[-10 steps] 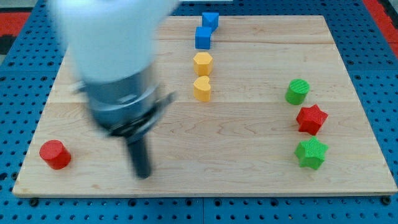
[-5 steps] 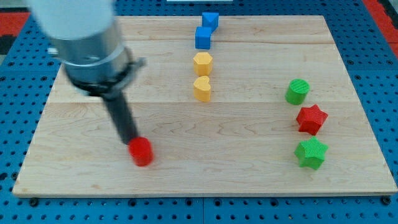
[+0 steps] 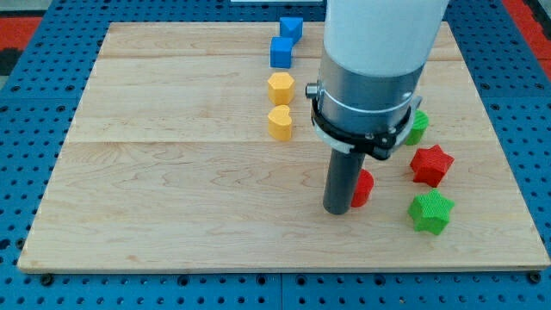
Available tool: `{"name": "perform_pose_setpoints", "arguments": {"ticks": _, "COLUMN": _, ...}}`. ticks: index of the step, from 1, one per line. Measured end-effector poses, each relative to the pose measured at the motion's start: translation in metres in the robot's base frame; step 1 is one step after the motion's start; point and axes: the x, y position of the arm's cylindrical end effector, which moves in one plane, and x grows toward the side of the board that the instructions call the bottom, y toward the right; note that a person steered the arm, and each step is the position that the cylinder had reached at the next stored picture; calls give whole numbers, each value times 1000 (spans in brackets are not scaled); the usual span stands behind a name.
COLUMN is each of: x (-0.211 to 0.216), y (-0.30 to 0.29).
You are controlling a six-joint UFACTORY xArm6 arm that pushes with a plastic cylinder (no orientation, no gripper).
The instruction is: Move the red circle right to the yellow hexagon
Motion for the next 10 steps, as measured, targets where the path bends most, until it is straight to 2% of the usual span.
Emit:
{"name": "perform_pose_setpoints", "arguments": {"ticks": 1, "x": 32, "y": 14}}
{"name": "perform_pose_setpoints", "arguments": {"ticks": 2, "x": -6, "y": 52}}
{"name": "perform_pose_setpoints", "arguments": {"ticks": 3, "x": -81, "y": 23}}
{"name": "perform_pose_setpoints", "arguments": {"ticks": 4, "x": -51, "y": 9}}
{"name": "perform_pose_setpoints", "arguments": {"ticks": 5, "x": -70, "y": -22}}
{"name": "perform_pose_setpoints", "arguments": {"ticks": 6, "x": -130, "y": -20}}
{"name": "perform_pose_setpoints", "arguments": {"ticks": 7, "x": -147, "y": -6}}
{"name": "perform_pose_setpoints", "arguments": {"ticks": 8, "x": -160, "y": -36}}
{"name": "perform_pose_setpoints", "arguments": {"ticks": 9, "x": -181, "y": -12}}
{"name": "perform_pose_setpoints", "arguments": {"ticks": 10, "x": -196, "y": 46}}
